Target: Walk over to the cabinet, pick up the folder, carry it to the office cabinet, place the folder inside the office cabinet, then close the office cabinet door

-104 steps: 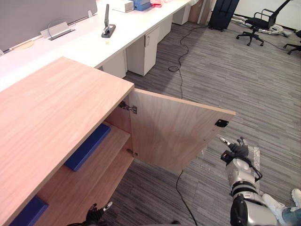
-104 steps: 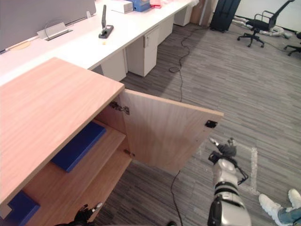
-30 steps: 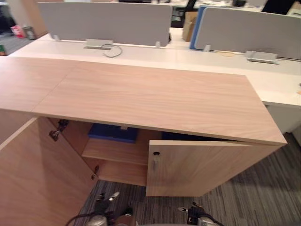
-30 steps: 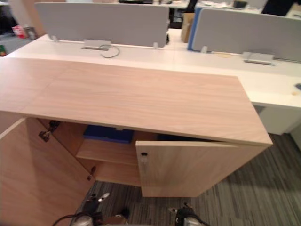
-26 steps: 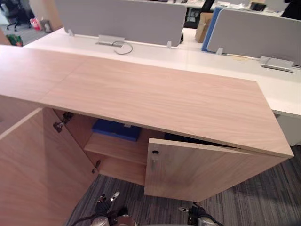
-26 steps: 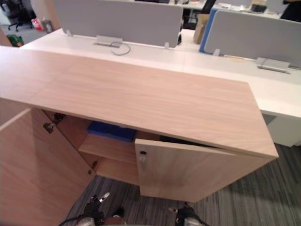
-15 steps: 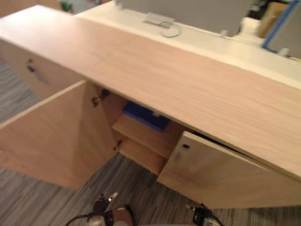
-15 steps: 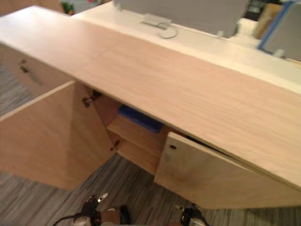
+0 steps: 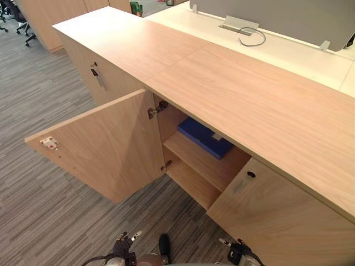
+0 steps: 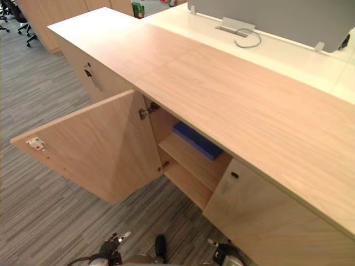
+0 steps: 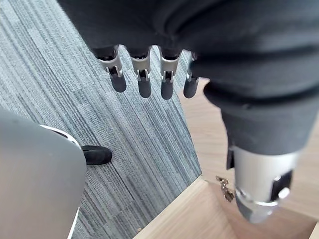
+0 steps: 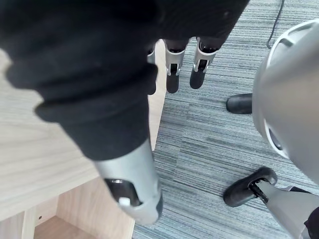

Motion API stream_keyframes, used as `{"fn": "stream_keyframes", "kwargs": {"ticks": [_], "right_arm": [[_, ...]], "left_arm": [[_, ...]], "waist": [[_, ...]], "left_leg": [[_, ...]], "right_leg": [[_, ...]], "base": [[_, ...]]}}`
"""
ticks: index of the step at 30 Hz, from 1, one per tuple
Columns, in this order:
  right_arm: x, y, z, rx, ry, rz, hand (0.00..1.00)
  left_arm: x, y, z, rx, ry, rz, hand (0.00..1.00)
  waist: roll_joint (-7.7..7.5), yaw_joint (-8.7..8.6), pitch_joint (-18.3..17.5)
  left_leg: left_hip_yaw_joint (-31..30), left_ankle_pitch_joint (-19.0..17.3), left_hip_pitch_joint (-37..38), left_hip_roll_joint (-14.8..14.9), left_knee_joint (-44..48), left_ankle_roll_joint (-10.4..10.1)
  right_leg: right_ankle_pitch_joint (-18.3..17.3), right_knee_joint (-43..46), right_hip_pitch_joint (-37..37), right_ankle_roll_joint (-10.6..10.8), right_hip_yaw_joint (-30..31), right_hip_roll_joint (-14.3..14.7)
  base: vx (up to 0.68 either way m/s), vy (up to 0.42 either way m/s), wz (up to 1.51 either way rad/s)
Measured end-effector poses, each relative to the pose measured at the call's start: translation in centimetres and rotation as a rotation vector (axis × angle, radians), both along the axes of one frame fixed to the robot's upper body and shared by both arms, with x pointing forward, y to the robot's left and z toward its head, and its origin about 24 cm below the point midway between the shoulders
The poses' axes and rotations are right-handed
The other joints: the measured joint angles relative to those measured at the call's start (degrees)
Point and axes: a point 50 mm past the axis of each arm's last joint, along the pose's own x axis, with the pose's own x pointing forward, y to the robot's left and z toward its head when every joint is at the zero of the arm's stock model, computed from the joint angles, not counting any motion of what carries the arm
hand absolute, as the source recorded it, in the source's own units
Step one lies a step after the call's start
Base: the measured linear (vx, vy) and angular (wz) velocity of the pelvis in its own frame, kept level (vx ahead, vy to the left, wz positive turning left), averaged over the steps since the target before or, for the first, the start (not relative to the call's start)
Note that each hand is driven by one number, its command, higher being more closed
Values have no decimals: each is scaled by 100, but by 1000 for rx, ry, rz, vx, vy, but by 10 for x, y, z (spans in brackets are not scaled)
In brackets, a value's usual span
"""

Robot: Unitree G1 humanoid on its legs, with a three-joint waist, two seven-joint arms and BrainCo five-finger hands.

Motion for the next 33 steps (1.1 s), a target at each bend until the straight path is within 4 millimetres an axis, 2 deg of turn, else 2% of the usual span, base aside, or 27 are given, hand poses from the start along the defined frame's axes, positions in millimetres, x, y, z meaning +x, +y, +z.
{"fn": "stream_keyframes", "kwargs": {"ticks": [4,7,10,12,13,14,17,18,23,30,33], "right_arm": [[0,2,0,-9,-1,55,0],[-1,3,0,-5,-6,65,0],[-1,4,0,4,-6,90,0],[0,4,0,8,-6,113,0],[-1,5,0,14,-5,115,0],[-1,5,0,21,-4,115,0],[-3,4,-1,28,0,111,0],[-9,2,-2,34,11,88,0],[-28,-8,-6,43,68,67,0],[-35,-10,-7,53,78,69,0],[-37,-8,-7,68,80,72,0]], "left_arm": [[-9,14,9,-61,-93,265,0],[-10,30,17,-35,-143,339,0],[-8,58,26,43,-172,400,0],[-12,84,33,97,-183,466,0],[-16,96,35,115,-178,504,0],[-25,118,38,145,-160,575,0],[-41,149,42,172,-117,679,0],[-48,167,48,174,-104,731,0],[-54,201,68,224,-68,694,0],[-27,239,106,335,-75,533,0],[-7,254,128,395,-105,477,0]], "waist": [[-48,8,27],[-73,35,31],[-88,36,32],[-116,55,33],[-125,54,29],[-138,60,12],[-134,59,-1],[-136,58,-7],[-110,125,-107],[-102,207,-162],[-108,274,-189]], "left_leg": [[-2,-3,6,-8,0,6],[4,-14,20,-26,1,10],[62,-52,41,-26,1,-5],[138,-104,146,-3,1,-44],[191,-129,203,12,1,-62],[292,-172,279,45,0,-89],[372,-234,347,98,-1,-124],[387,-282,371,125,-1,-159],[459,-385,420,139,-2,-149],[471,-423,537,162,2,-184],[536,-466,631,238,5,-208]], "right_leg": [[16,-76,43,27,-8,11],[20,-110,92,26,-23,13],[23,-138,124,21,8,37],[28,-139,205,7,113,47],[31,-144,229,-2,172,53],[38,-174,238,-20,284,71],[50,-206,290,-40,415,112],[65,-242,289,-66,426,143],[64,-274,316,-73,539,153],[93,-115,318,-137,690,152],[162,0,312,-247,754,199]], "base": [[0,0,0],[31,-5,3],[53,-7,-6],[43,-8,-21],[5,-8,-36],[0,-11,-36],[-5,-20,-28],[-16,-20,-12],[-3,-4,-9],[8,11,-1],[20,25,-8]]}}
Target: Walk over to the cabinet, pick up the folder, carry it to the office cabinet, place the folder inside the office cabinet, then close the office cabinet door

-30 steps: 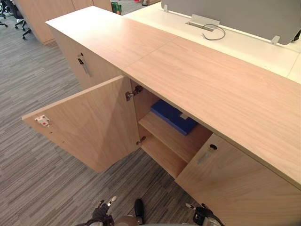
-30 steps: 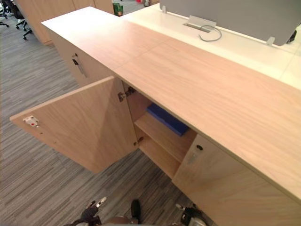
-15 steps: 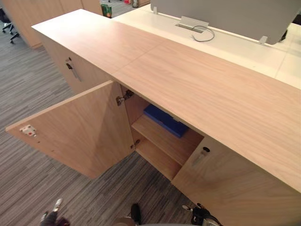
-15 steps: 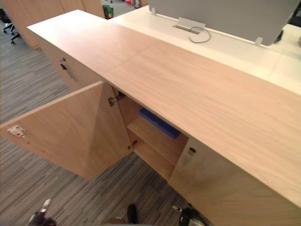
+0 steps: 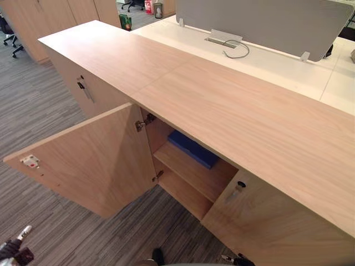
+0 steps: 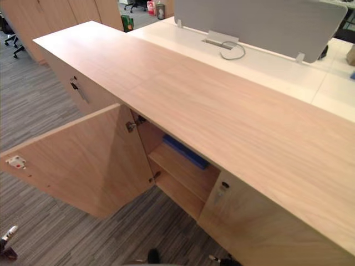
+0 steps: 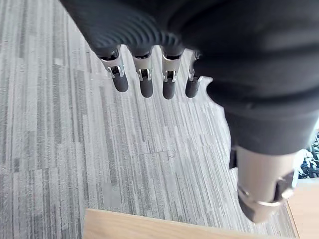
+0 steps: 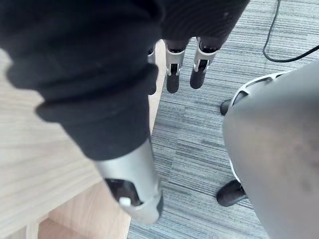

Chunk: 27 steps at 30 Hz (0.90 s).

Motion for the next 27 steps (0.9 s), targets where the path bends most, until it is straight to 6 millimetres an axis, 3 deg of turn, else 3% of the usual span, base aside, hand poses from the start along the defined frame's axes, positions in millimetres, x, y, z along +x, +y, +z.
{"fn": "stream_keyframes", "kwargs": {"ticks": [4,10,14,23,25,26,27], "right_arm": [[2,5,1,8,-23,-4,0],[-4,13,-1,35,-14,-28,0],[-10,10,-2,42,-10,-77,0],[0,13,0,41,-44,-17,0],[1,10,1,33,-50,-10,0],[2,9,2,28,-52,-5,0],[2,11,2,27,-51,16,0]], "left_arm": [[35,12,32,91,-35,-72,0],[130,-15,68,237,11,-380,0],[153,-24,81,319,60,-435,0],[189,-58,82,391,110,-594,0],[199,-75,76,428,142,-687,0],[202,-81,73,442,150,-719,0],[204,-92,68,472,160,-777,0]], "waist": [[-52,45,-105],[-255,87,-145],[-348,186,-52],[-330,205,113],[-342,200,135],[-349,198,125],[-511,217,144]], "left_leg": [[19,-1,-4,167,31,-2],[18,82,78,409,33,-109],[-13,236,-83,443,33,-121],[1,374,-460,401,-3,-108],[-13,370,-595,249,-3,-112],[-24,311,-638,223,-1,-185],[76,265,-738,104,259,-2]], "right_leg": [[186,34,-50,-128,69,163],[294,276,-94,-143,141,313],[297,246,-218,-142,142,348],[285,101,-448,-117,147,309],[119,-33,-469,101,142,182],[76,-47,-497,72,93,154],[96,-68,-622,34,78,-42]], "base": [[10,-4,-2],[-18,-37,-1],[-80,-64,6],[-153,-14,7],[-205,0,28],[-183,25,35],[-105,19,21]]}}
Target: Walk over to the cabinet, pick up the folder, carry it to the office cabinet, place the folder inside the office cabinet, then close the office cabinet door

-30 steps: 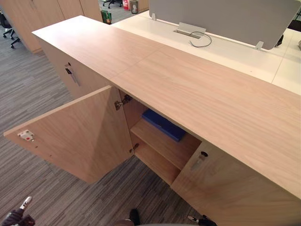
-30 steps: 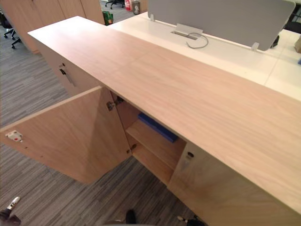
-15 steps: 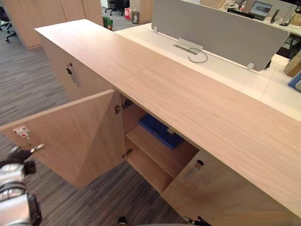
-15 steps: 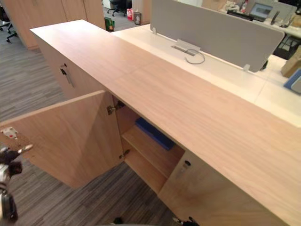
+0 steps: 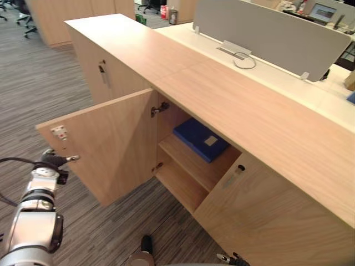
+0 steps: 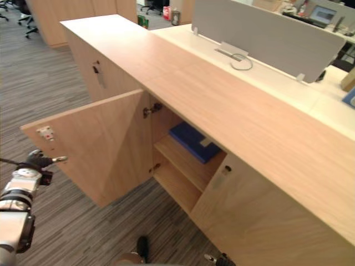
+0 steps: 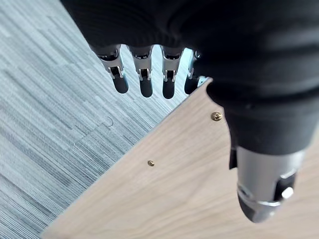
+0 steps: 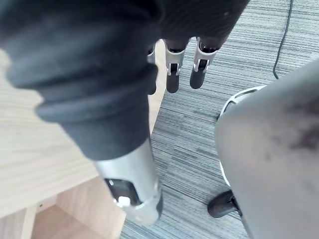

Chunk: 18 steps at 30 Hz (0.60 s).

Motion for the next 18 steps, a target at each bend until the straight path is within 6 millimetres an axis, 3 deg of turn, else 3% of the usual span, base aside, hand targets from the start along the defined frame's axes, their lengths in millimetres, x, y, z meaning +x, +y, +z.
{"fn": "stream_keyframes", "kwargs": {"ticks": [1,2,3,8,11,15,18], "right_arm": [[2,0,0,-1,-4,4,0],[0,-2,1,-11,-5,16,0],[3,-4,2,-23,-16,34,0],[12,1,3,-30,-34,75,0],[12,1,3,-35,-32,73,0],[13,1,3,-49,-32,75,0],[16,2,4,-59,-38,89,0]], "left_arm": [[0,-4,-4,0,5,-16,0],[1,-18,-13,-3,18,-60,0],[4,-30,-17,-9,14,-104,0],[-11,-76,-46,80,93,-353,0],[-27,-137,-64,97,122,-658,0],[-57,-227,-78,-41,94,-1019,0],[-74,-287,-70,-181,10,-1193,0]], "waist": [[0,9,-2],[108,5,-26],[215,-40,-21],[126,-8,-5],[169,-18,-25],[263,-117,-91],[315,-292,-150]], "left_leg": [[13,22,-6,-12,255,86],[-45,3,248,71,290,14],[-180,64,485,30,-259,29],[-71,45,434,-176,-264,127],[-61,-43,426,-306,-265,249],[-35,-86,409,-399,-265,311],[-30,-90,363,-409,-265,316]], "right_leg": [[1,-6,-22,0,9,-46],[21,-16,-31,32,24,-21],[126,-10,-69,78,43,15],[316,-42,-129,234,173,-137],[348,-67,-130,248,200,-245],[348,-127,-126,248,200,-332],[351,-225,-130,242,199,-324]], "base": [[-37,11,20],[38,32,27],[10,66,36],[-41,112,4],[-23,76,2],[-5,48,-2],[11,20,-3]]}}
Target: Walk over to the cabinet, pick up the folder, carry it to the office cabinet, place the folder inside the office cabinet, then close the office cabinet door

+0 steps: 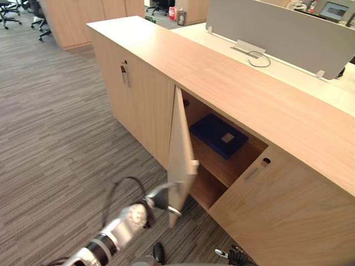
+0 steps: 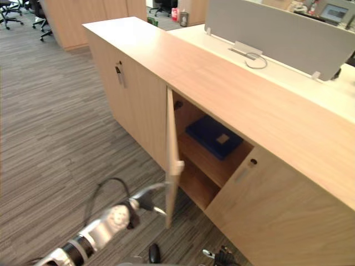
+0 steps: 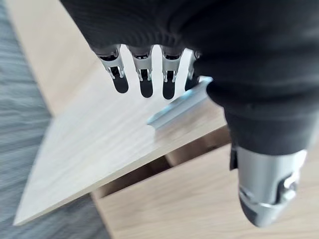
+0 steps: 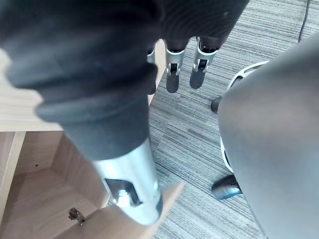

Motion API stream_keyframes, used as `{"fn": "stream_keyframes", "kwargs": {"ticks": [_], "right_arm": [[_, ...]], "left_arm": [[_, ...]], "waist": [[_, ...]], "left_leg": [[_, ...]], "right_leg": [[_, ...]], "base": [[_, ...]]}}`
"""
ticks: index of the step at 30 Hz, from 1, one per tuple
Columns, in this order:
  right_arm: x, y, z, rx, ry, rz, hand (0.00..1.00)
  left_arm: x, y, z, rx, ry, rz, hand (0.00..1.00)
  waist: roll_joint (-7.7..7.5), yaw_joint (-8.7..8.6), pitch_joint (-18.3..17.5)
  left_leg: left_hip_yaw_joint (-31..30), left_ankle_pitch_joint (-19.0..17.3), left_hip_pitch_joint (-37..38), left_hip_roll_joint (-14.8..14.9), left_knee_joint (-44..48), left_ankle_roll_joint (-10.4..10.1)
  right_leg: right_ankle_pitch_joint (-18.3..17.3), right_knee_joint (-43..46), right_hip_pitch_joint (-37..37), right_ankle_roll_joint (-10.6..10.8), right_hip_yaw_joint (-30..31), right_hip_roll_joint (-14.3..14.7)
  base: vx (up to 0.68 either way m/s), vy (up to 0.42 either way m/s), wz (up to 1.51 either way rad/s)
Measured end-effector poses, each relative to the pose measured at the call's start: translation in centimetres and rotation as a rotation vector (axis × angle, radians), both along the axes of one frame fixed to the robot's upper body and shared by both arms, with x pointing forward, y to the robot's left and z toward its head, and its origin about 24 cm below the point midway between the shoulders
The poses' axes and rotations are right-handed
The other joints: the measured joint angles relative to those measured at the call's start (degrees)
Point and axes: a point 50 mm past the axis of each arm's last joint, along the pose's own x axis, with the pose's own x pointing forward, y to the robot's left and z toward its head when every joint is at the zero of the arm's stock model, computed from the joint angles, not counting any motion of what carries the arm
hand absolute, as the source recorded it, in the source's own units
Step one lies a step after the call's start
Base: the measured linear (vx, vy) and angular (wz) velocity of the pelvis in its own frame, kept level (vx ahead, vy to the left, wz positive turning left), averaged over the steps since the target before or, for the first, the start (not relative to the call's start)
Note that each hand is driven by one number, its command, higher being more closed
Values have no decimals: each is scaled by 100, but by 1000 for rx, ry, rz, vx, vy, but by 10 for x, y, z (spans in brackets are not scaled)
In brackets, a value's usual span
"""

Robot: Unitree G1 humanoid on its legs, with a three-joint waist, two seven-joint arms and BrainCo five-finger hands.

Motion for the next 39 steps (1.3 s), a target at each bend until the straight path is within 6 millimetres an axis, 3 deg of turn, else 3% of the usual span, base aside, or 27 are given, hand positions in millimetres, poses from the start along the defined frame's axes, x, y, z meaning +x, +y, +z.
{"fn": "stream_keyframes", "kwargs": {"ticks": [3,5,10,13,16,18,20,22,23,25,26,27,28,30,31,33,35,36,39], "right_arm": [[1,0,0,-15,-1,19,0],[1,-1,0,-19,1,22,0],[6,3,1,-23,-4,59,0],[7,5,1,-22,-4,80,0],[7,7,1,-23,-3,102,0],[6,8,1,-23,1,106,0],[6,10,0,-22,3,125,0],[6,10,0,-20,1,131,0],[5,10,0,-20,2,130,0],[6,10,0,-14,-3,135,0],[7,9,1,-14,-5,136,0],[7,5,1,-20,-6,137,0],[8,3,2,-26,-8,138,0],[8,2,2,-26,-8,133,0],[8,2,1,-26,-6,132,0],[7,2,1,-27,-3,125,0],[4,-1,1,-29,3,95,0],[2,-1,0,-29,11,76,0],[1,-2,-1,-26,3,25,0]], "left_arm": [[-28,-47,12,-122,2,-239,0],[-45,-65,10,-159,48,-345,0],[-47,-66,8,-241,151,-322,0],[-47,-45,-11,-291,266,-159,0],[-44,-8,-39,-422,439,188,0],[-42,20,-56,-519,532,449,0],[-45,61,-73,-633,573,792,0],[-62,106,-87,-671,571,1084,0],[-68,116,-91,-670,572,1145,0],[-92,155,-101,-679,568,1378,0],[-97,162,-102,-678,566,1428,0],[-108,175,-106,-672,564,1520,0],[-117,181,-108,-662,565,1581,0],[-132,191,-113,-575,577,1652,0],[-135,190,-114,-546,582,1655,0],[-146,184,-119,-480,608,1671,0],[-163,178,-124,-502,625,1768,0],[-178,174,-129,-534,657,1851,0],[-213,156,-140,-566,773,1991,0]], "waist": [[71,-108,-131],[101,-145,-184],[113,-174,-196],[113,-220,-209],[114,-225,-206],[116,-226,-204],[103,-223,-196],[96,-226,-186],[92,-218,-183],[38,-196,-126],[69,-192,-97],[182,-168,-17],[274,-145,38],[265,-102,65],[261,-83,71],[273,-29,89],[271,41,75],[267,117,61],[213,101,41]], "left_leg": [[15,12,-42,18,0,-19],[10,23,-30,25,1,-34],[2,70,11,132,2,-41],[-3,66,87,204,2,-47],[-9,67,82,279,2,-91],[-12,65,89,307,2,-122],[19,33,164,346,1,-179],[157,-13,237,404,41,-235],[218,-61,248,428,65,-274],[356,-672,-260,711,1246,-320],[363,-909,-460,867,1747,-334],[360,-1339,-755,1238,2633,-398],[366,-1551,-866,1478,3069,-447],[261,-1630,-1069,1771,3614,-495],[195,-1629,-1079,1783,3644,-495],[-221,-1610,-1054,1682,3568,-523],[-1002,-1589,-957,1357,3221,-569],[-1507,-1577,-769,1119,2748,-778],[-1290,-1406,-499,877,2163,-695]], "right_leg": [[31,-85,-27,-43,-1,28],[131,-151,13,-10,-1,46],[267,-317,110,40,-8,171],[271,-406,233,49,-18,250],[269,-469,259,47,-28,331],[265,-515,296,41,-33,360],[253,-538,371,25,-24,407],[240,-534,394,5,72,447],[240,-525,384,4,141,471],[240,-463,295,-53,318,529],[238,-454,291,-79,337,590],[218,-431,316,-142,445,766],[200,-414,333,-179,538,912],[203,-422,342,-238,707,1107],[203,-433,341,-239,763,1134],[188,-458,322,-275,924,1153],[211,-446,205,-285,1159,1114],[248,-450,106,-259,1370,1062],[403,-614,34,-169,1635,853]], "base": [[35,-28,-7],[57,-65,-1],[49,-98,-4],[53,-97,-5],[32,-93,0],[-1,-36,1],[-24,-45,-7],[-45,-22,-23],[-42,-12,-38],[-72,-74,-40],[-74,-109,-37],[-44,-64,-44],[-50,-63,-48],[-43,-62,-36],[-28,-62,-27],[-26,-27,-29],[-29,55,-53],[-4,93,-70],[21,74,-44]]}}
